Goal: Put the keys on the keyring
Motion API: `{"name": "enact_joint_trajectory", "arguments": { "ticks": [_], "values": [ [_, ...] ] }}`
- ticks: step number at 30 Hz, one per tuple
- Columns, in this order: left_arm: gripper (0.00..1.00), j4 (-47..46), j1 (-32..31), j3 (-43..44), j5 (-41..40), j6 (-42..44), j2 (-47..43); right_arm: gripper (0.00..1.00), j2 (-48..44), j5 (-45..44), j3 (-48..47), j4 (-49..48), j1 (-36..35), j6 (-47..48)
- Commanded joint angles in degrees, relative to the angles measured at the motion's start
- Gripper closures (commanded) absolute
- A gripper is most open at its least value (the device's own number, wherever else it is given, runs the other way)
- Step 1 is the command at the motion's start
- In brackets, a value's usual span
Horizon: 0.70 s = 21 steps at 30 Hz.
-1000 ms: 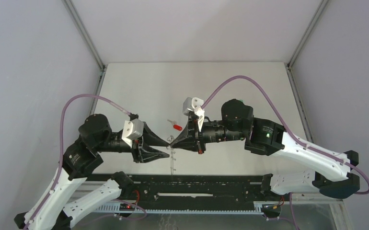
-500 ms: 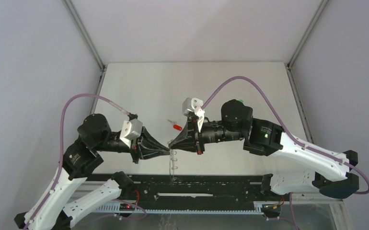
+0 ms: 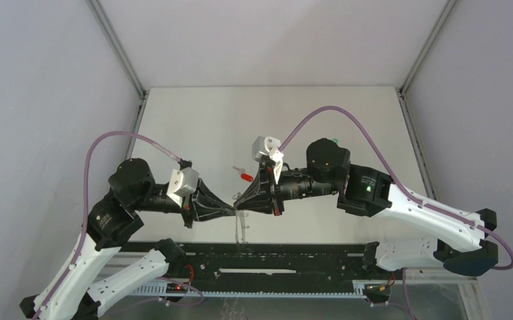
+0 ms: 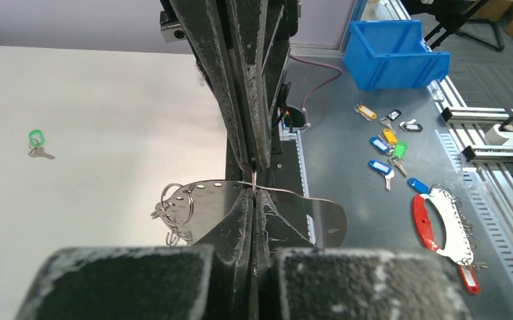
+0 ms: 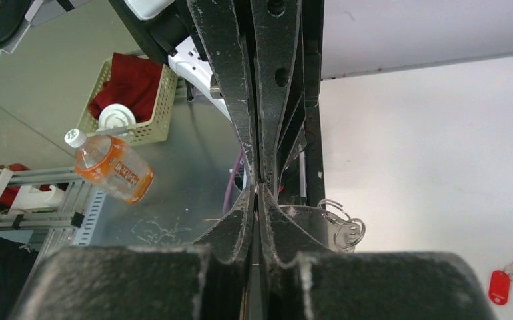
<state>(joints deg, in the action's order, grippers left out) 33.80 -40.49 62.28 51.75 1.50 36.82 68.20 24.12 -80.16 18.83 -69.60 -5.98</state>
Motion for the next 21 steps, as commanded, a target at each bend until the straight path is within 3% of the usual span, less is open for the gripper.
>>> {"name": "enact_joint_trajectory", "arguments": {
  "ticks": [1,6,17,21],
  "values": [
    [1.00,0.0,-0.2,0.1,1.2,2.5,-0.3,0.83,-1.1,2.7,0.4,-3.4,1.8,-3.2],
    [1.00,-1.0,-0.3,-0.1,2.3,2.6,-0.9,0.67,-4.5,4.5,4.8,-7.5,3.9,-7.3],
    [1.00,-5.7,-0.3,-0.8,0.5,-1.0,-1.7,0.61,-5.7,5.5,9.3,-12.7,3.9,-10.9],
    [1.00,-5.9,-0.3,-1.1,-1.9,-1.1,-1.8,0.46,-5.2,3.4,9.3,-13.8,3.3,-10.4]
  ]
}}
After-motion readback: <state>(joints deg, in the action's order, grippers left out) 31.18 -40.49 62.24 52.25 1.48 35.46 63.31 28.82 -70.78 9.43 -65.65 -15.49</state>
